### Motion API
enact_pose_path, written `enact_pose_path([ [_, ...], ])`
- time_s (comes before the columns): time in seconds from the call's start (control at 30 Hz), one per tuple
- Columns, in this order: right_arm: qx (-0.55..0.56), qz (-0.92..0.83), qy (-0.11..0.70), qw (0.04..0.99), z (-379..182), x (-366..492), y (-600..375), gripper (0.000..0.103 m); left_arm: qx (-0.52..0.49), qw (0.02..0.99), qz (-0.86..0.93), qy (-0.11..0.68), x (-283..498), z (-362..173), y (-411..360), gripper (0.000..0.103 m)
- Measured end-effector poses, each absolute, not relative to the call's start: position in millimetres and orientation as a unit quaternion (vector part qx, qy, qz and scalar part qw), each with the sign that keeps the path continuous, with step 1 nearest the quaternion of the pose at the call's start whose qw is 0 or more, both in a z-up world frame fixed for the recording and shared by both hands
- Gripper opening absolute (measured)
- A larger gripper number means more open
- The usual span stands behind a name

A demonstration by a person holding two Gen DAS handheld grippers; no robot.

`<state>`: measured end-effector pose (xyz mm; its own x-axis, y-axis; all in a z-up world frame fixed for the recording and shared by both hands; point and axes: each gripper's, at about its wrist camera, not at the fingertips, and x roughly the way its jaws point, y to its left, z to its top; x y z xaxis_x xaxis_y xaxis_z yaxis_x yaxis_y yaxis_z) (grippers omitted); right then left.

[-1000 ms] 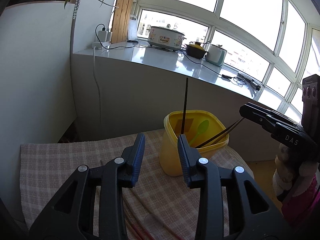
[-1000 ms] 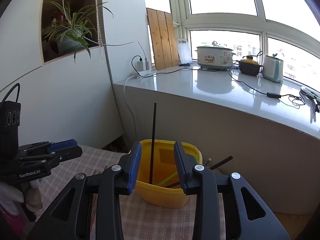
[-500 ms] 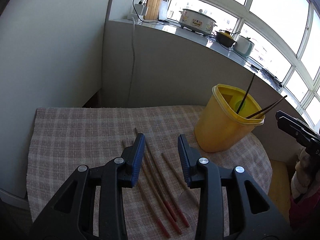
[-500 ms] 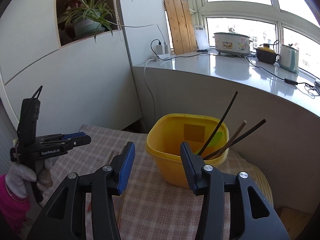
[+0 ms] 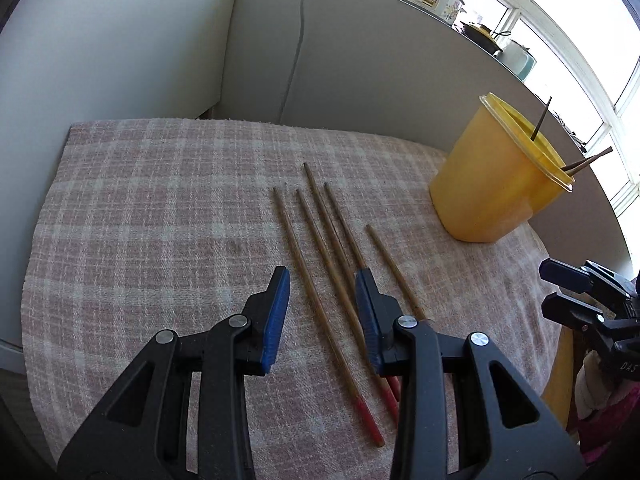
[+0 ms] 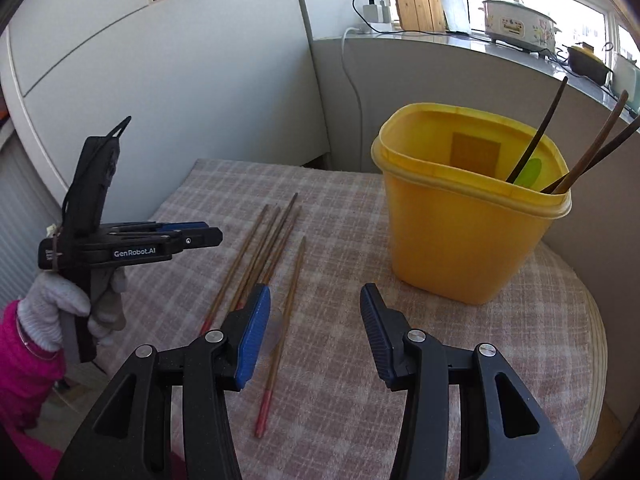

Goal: Organize utensils
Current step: 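Move both grippers back to the row of wooden chopsticks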

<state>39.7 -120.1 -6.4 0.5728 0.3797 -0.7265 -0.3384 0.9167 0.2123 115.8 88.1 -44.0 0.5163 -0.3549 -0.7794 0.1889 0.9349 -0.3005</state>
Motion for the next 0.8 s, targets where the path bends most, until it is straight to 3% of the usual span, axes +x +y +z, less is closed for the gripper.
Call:
enact_pose_path([
  [0.23,0.026,0.233,0.448,0.863,-37.6,40.7,-100.1,0.045,-0.078,0.859,-0.155,0.482,125.1,-61.9,80.0,0.034],
  [0.43,0.02,0.241,0.479,0.844,-61.8,49.8,-89.3,0.036,-0.068,0.856,-0.151,0.49,134.5,-73.8,71.8,0.034],
  [0.8,-0.009,0.242,0.491,0.837,-75.1,66.3,-64.8,0.032,-0.062,0.854,-0.147,0.496,150.2,-87.2,60.5,0.034],
])
